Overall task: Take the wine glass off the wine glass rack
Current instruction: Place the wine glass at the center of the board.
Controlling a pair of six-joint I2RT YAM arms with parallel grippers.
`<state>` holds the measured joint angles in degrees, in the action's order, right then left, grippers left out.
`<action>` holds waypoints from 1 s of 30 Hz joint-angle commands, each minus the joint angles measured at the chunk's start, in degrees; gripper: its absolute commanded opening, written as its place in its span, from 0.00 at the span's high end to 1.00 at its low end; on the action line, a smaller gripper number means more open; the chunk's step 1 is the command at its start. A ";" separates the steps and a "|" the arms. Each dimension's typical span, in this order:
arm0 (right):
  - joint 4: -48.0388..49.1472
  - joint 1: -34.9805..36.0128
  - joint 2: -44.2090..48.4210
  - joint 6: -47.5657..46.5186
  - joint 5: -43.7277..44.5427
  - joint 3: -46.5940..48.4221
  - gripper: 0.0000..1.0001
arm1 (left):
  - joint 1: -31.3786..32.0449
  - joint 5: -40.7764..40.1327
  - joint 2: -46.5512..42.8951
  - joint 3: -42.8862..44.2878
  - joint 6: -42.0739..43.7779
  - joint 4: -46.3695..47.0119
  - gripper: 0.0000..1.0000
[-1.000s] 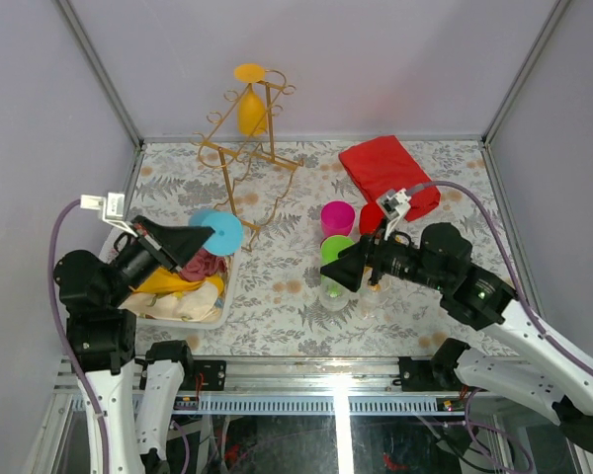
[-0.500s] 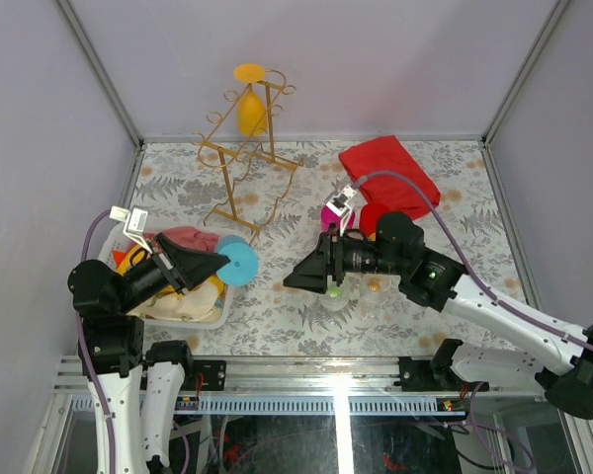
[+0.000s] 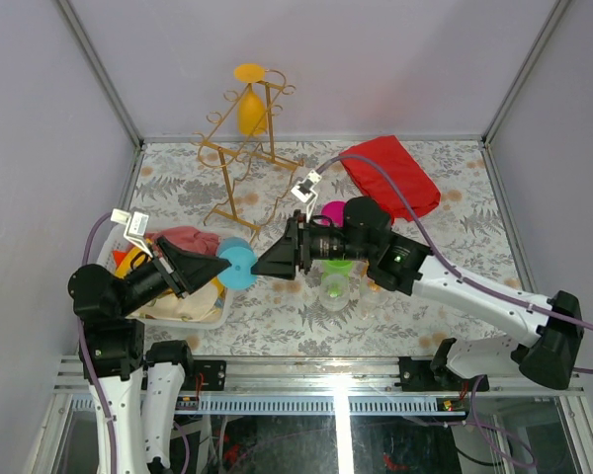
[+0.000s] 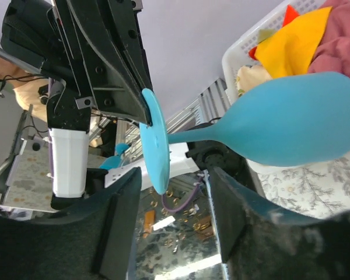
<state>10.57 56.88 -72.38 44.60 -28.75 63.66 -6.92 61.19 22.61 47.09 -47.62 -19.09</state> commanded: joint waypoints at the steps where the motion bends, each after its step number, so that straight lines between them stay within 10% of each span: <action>1: 5.54 1.83 -2.39 0.63 -2.08 4.45 0.51 | -0.46 2.07 -1.47 -0.86 -2.79 1.49 1.00; 10: 4.20 1.94 -1.26 -2.06 2.21 4.15 1.00 | -0.45 5.24 2.68 -0.62 -0.74 1.73 0.89; 20: -4.24 1.95 6.76 -10.18 17.64 -0.76 1.00 | 3.07 3.03 11.41 2.58 3.96 1.78 0.57; 30: -5.29 1.87 8.56 -11.42 17.68 -1.68 1.00 | 31.99 -22.94 12.46 -0.62 1.99 10.91 0.48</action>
<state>3.95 58.50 -65.82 34.89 -12.12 62.37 19.97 49.56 35.73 47.31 -44.25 -15.73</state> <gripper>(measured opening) 0.020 0.524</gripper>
